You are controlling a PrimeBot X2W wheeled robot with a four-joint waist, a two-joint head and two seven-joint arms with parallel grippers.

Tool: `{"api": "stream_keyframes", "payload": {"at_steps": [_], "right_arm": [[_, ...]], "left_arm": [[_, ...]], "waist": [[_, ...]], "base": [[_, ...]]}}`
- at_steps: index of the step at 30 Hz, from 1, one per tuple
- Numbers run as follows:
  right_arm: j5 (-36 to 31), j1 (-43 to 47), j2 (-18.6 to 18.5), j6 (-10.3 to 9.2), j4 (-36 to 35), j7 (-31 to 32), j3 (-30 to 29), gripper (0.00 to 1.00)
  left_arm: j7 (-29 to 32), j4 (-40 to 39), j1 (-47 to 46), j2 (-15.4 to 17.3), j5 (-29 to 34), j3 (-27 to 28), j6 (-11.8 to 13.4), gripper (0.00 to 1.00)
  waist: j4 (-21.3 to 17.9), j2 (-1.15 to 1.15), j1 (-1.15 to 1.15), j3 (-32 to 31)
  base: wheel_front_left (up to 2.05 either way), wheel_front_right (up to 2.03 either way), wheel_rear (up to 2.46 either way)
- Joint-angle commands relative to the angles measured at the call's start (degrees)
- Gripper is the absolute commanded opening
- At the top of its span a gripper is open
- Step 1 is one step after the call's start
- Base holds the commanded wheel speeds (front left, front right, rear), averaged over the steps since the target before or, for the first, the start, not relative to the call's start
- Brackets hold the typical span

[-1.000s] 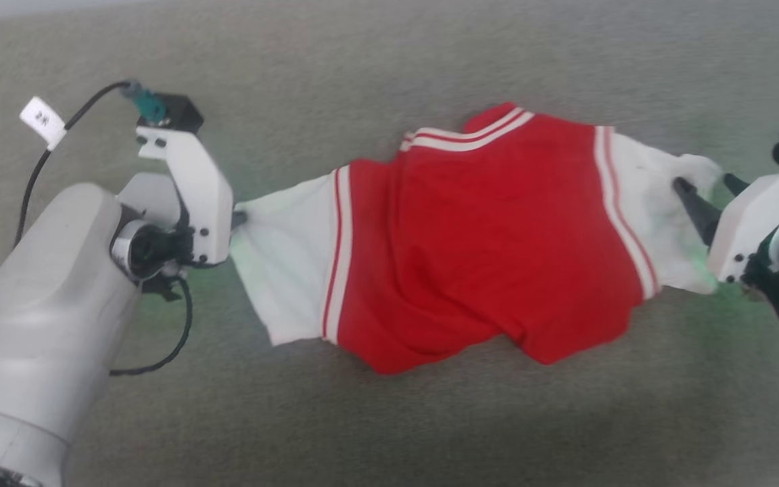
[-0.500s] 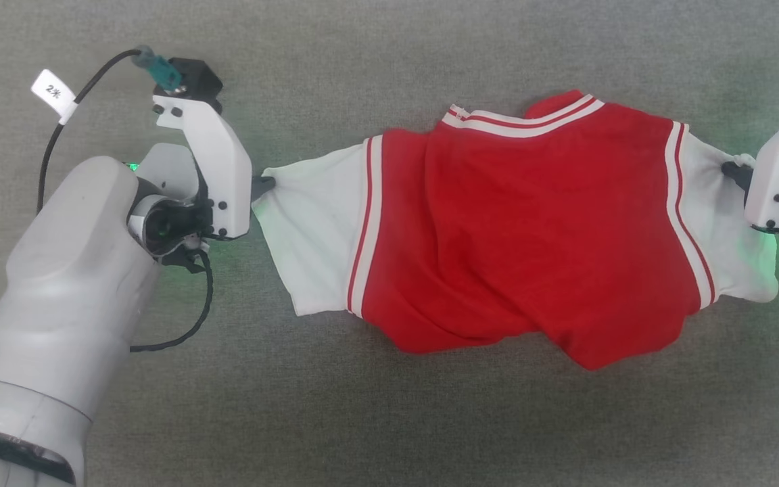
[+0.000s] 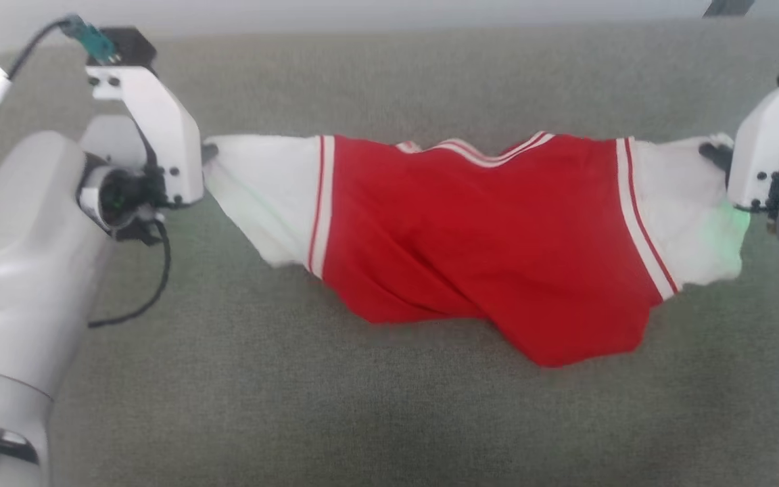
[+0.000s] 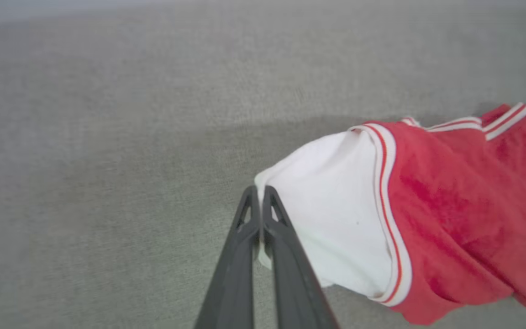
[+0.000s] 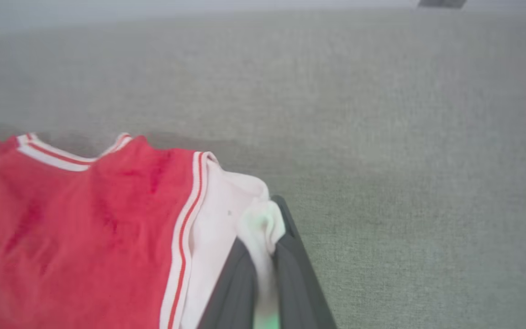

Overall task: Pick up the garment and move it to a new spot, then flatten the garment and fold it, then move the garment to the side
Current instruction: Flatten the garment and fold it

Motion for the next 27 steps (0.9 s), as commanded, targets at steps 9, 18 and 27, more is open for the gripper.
{"api": "stream_keyframes", "payload": {"at_steps": [9, 18, 27], "right_arm": [[2.1, -3.8, -0.3, -0.02, -10.3, -1.3, 3.4, 0.00], [2.7, -10.1, -0.3, -0.02, -12.8, -7.0, 8.2, 0.00], [3.1, -16.8, 0.1, -0.02, -9.3, -15.0, 13.4, 0.00]], "left_arm": [[-0.7, -3.2, -5.5, 2.5, 1.4, 1.4, 2.1, 0.00], [-2.9, -6.9, -10.7, 4.3, 2.3, 2.4, 2.9, 0.00], [-6.9, -7.4, -14.9, 5.2, 3.3, 3.6, 2.8, 0.00]], "waist": [[-0.6, 0.00, 0.00, -9.2], [-0.9, 0.00, 0.00, -13.6], [-0.9, 0.00, 0.00, -15.5]], "base": [[0.00, 0.00, 0.00], [0.00, 0.00, 0.00], [0.00, 0.00, 0.00]]}}
